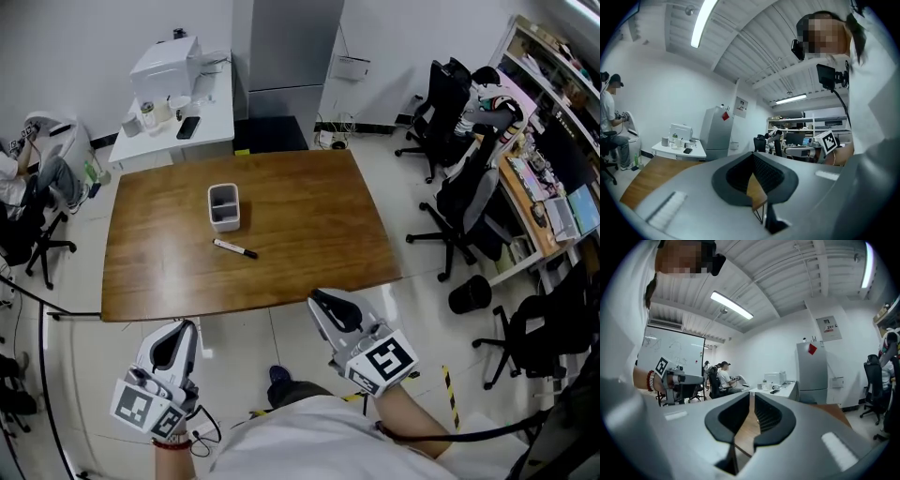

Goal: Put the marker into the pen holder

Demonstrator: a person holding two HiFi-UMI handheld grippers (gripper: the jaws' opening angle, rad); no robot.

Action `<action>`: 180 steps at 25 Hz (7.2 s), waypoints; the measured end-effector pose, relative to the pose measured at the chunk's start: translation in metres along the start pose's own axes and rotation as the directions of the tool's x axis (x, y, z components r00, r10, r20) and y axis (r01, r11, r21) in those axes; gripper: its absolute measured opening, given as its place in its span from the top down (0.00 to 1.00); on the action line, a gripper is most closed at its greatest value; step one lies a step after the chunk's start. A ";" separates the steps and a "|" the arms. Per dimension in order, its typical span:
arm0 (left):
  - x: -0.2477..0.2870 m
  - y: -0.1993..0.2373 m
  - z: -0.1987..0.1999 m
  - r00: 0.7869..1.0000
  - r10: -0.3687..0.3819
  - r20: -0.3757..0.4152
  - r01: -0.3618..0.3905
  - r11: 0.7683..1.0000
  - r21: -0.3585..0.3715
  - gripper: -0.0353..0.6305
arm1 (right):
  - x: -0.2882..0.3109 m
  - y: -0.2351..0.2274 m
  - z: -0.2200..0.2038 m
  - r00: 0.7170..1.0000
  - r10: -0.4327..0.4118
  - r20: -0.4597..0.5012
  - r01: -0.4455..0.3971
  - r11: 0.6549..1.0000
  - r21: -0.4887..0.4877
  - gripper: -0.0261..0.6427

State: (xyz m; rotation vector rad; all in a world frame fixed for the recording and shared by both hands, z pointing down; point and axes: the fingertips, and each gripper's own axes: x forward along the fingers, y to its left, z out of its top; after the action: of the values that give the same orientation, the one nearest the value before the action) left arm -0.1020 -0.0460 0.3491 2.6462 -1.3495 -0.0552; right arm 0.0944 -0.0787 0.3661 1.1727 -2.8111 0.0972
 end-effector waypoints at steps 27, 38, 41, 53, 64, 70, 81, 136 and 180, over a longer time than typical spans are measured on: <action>0.092 0.131 0.004 0.992 -0.125 -0.034 0.124 0.992 -0.013 0.95 | 0.171 -0.012 -0.027 0.997 0.079 -0.023 -0.073 0.983 0.170 0.91; 0.112 0.162 -0.041 0.976 -0.194 -0.103 0.196 0.981 0.006 0.95 | 0.225 -0.018 -0.112 0.955 0.215 -0.203 -0.174 0.964 0.201 0.75; 0.117 0.176 -0.048 0.981 -0.168 -0.097 0.165 0.986 -0.032 0.95 | 0.243 -0.036 -0.166 0.915 0.200 -0.350 -0.165 0.978 0.126 0.75; 0.141 0.210 -0.051 0.990 -0.105 -0.097 0.098 0.992 -0.077 0.95 | 0.277 -0.054 -0.278 0.698 0.252 -0.670 -0.316 0.948 0.026 0.73; 0.169 0.193 -0.078 0.978 -0.156 -0.136 0.141 0.984 -0.113 0.95 | 0.278 -0.055 -0.303 0.647 0.258 -0.717 -0.331 0.943 0.040 0.79; 0.182 0.190 -0.082 0.974 -0.178 -0.143 0.163 0.980 -0.111 0.95 | 0.279 -0.056 -0.305 0.631 0.249 -0.735 -0.347 0.938 0.019 0.86; 0.175 0.216 -0.082 0.986 -0.099 -0.136 0.083 0.989 -0.123 0.95 | 0.275 -0.065 -0.231 0.735 0.230 -0.638 -0.307 0.952 -0.011 0.86; 0.090 0.199 -0.078 0.976 -0.198 -0.092 0.186 0.974 -0.131 0.95 | 0.240 -0.024 -0.108 0.963 -0.056 -0.263 0.050 0.998 -0.032 0.84; -0.127 -0.060 -0.079 0.989 -0.028 0.144 0.072 0.949 -0.307 0.95 | -0.086 0.116 -0.140 0.969 0.014 -0.245 0.021 0.990 0.141 0.88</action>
State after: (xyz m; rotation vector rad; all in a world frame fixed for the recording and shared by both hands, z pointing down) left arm -0.1197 0.1014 0.4108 2.4444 -1.1962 -0.4289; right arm 0.0806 0.0764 0.4935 1.1065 -2.6193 0.4196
